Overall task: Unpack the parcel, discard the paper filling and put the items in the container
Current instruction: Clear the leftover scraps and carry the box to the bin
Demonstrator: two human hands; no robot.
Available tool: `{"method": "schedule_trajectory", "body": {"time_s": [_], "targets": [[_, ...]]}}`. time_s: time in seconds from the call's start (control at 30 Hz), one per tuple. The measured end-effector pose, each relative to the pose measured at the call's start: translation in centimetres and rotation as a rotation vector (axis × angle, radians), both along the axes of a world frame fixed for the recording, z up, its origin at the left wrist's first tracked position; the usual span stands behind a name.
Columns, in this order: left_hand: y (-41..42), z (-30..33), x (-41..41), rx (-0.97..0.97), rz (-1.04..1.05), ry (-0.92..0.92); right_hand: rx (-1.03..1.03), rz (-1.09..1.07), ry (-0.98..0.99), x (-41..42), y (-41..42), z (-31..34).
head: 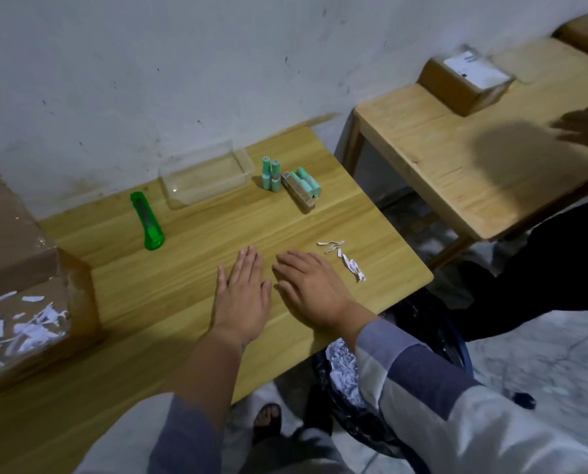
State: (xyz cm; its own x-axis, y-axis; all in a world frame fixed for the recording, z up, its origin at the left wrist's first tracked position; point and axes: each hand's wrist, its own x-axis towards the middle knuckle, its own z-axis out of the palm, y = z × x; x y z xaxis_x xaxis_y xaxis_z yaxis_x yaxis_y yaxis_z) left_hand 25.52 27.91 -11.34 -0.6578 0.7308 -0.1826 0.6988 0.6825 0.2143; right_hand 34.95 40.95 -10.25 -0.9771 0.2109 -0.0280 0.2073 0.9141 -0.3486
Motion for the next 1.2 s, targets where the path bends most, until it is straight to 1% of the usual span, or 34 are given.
{"method": "schedule_trajectory", "body": {"time_s": [0.17,0.2,0.27,0.3,0.33,0.4,0.43,0.5,0.6,0.73,0.77,0.9,1.0,1.13,1.2], "targets": [[0.5,0.0,0.3,-0.024,-0.053,0.036,0.104,-0.066,0.091,1.7,0.9,-0.8],[0.8,0.1,0.3,-0.021,-0.076,0.033,0.172,-0.086,0.075,2.0,1.5,-0.9],[1.6,0.1,0.4,-0.015,-0.120,0.022,0.330,-0.115,-0.035,2.3,2.9,-0.3],[2.2,0.2,0.4,-0.016,-0.146,0.017,0.362,-0.124,-0.099,2.5,3.5,0.4],[2.7,0.2,0.5,-0.016,-0.174,0.014,0.335,-0.139,-0.156,2.6,4.1,0.9],[3.9,0.1,0.9,-0.020,-0.225,0.017,0.197,-0.202,-0.186,2.9,5.0,1.4],[4.3,-0.1,1.1,-0.024,-0.239,0.024,0.128,-0.223,-0.167,3.2,5.2,1.3],[4.9,-0.5,1.5,-0.025,-0.243,0.048,0.077,-0.227,-0.093,3.9,5.0,1.1],[4.7,-1.1,1.9,0.000,-0.242,0.091,0.105,-0.211,-0.075,5.9,4.2,0.2],[4.8,-1.4,1.7,0.030,-0.236,0.098,0.202,-0.286,0.136,8.1,2.8,-0.4],[4.9,-1.4,1.6,0.035,-0.233,0.098,0.209,-0.293,0.157,8.3,2.7,-0.8],[4.8,-1.4,1.6,0.050,-0.228,0.086,0.207,-0.338,0.119,9.2,3.6,-1.4],[4.7,-1.3,1.6,0.058,-0.231,0.083,0.182,-0.503,0.105,11.9,3.6,-1.3],[4.7,-1.4,1.7,0.071,-0.222,0.087,0.115,-0.874,0.143,15.8,2.2,-2.0],[4.8,-1.5,1.7,0.077,-0.222,0.083,0.044,-0.999,0.128,17.0,1.6,-2.7]]}}
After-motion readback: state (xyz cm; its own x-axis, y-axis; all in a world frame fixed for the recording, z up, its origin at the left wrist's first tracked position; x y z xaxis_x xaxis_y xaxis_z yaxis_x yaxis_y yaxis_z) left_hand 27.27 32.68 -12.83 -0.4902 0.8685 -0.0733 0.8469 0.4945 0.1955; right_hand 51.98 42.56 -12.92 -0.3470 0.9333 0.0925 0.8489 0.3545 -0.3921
